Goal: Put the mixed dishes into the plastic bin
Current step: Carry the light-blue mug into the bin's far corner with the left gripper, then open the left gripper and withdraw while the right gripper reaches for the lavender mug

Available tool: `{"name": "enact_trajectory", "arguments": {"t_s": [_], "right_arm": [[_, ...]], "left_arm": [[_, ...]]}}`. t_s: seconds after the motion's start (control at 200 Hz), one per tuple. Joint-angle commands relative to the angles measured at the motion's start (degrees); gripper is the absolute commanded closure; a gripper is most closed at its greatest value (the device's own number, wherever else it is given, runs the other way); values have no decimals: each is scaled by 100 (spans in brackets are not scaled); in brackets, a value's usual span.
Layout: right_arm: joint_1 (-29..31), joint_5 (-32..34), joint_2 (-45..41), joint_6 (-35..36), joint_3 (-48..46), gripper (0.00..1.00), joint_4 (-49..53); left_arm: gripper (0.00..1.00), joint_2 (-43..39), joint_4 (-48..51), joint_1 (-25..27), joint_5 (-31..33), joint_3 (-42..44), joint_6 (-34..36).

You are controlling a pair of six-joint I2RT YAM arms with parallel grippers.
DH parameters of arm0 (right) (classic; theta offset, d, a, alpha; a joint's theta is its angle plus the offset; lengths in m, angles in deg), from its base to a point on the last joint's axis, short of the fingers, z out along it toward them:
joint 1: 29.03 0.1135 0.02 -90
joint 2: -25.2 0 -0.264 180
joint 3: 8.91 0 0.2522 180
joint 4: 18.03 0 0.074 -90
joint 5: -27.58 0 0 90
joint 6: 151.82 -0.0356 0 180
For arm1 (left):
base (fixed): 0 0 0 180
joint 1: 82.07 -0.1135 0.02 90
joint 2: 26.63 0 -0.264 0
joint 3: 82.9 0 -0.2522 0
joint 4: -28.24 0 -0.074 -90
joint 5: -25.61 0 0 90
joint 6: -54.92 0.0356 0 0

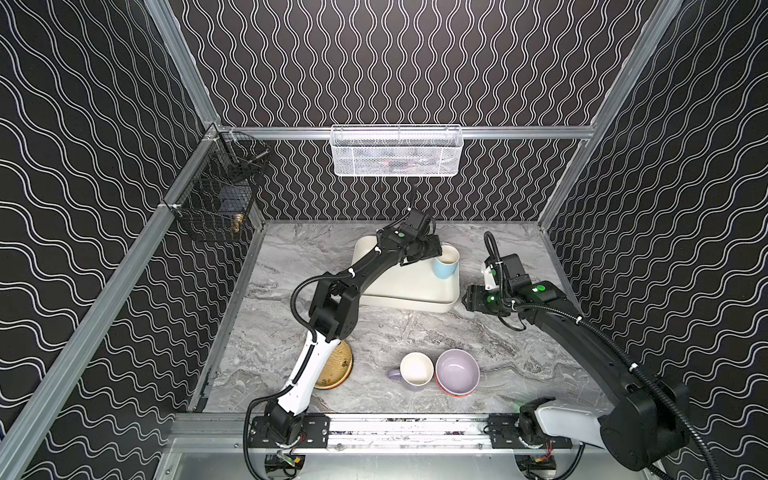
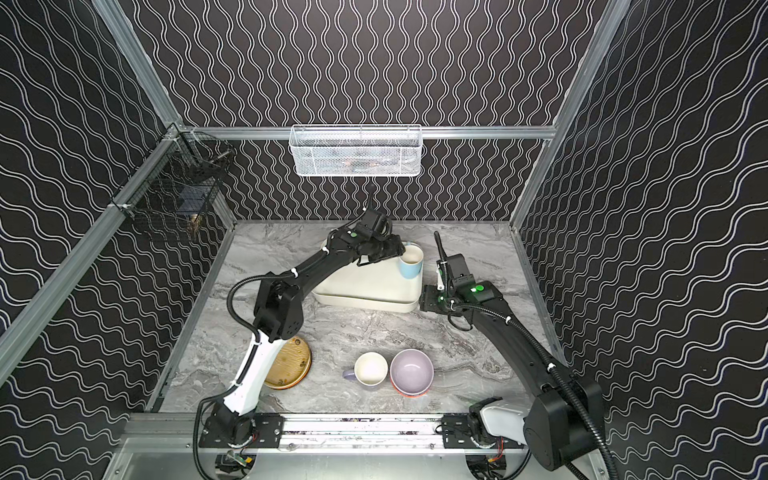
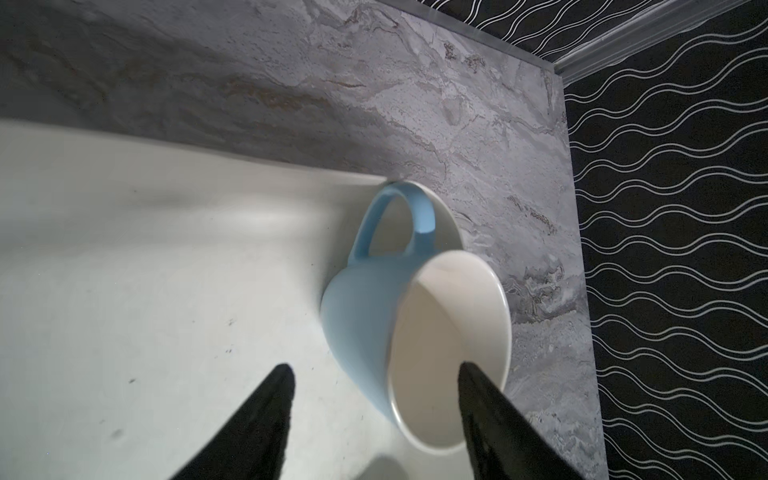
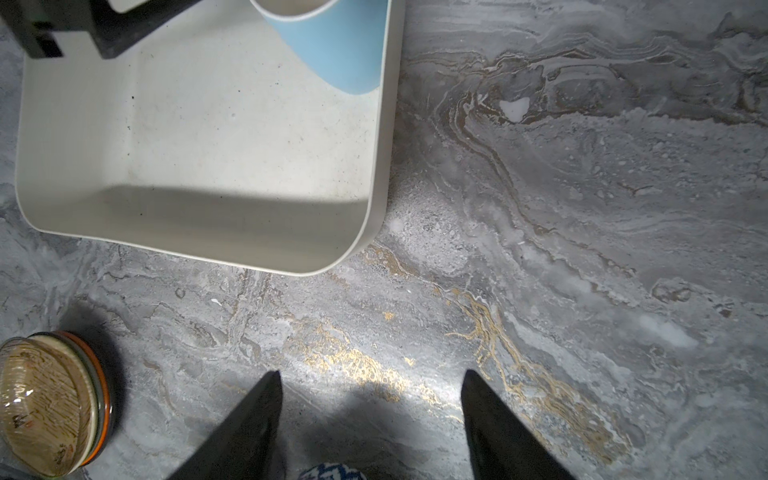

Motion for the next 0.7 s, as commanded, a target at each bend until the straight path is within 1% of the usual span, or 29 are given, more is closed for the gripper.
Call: {"name": "enact_trajectory", "arguments": {"t_s": [0.0, 0.085, 0.14, 0.17, 0.29, 0.41, 0.52, 0.596, 0.666, 0.696], "right_arm": [[51, -149, 8, 11, 75, 30, 69], [260, -170, 10, -74, 89, 31, 64], [450, -111, 32, -162, 110, 31, 48], [713, -97, 58, -222, 119, 31, 35], [1472, 104, 274, -463, 215, 33, 62], [2133, 295, 517, -686, 233, 35, 153], [2633, 493, 604, -912, 144, 37, 253], [2930, 625, 641, -1059, 120, 38, 340], [3187, 765, 707, -1158, 120, 40, 437], [3284, 828, 747, -1199, 127, 42, 485]], "left_arm": [[27, -541, -158, -20, 437, 415, 290], [27, -1051, -33, -39, 675, 885, 524], [27, -1454, -13, -40, 881, 1370, 632], [27, -1680, -14, -49, 992, 1683, 691], [26, -2763, -100, -61, 1493, 3156, 761], [26, -3983, -446, -76, 1713, 4780, 596], [20, -5011, -771, -102, 1822, 6115, 323], [20, -5526, -844, -131, 1806, 6665, 230], [20, -5824, -800, -138, 1766, 6950, 262], [21, -5913, -756, -136, 1738, 7027, 286]]}}
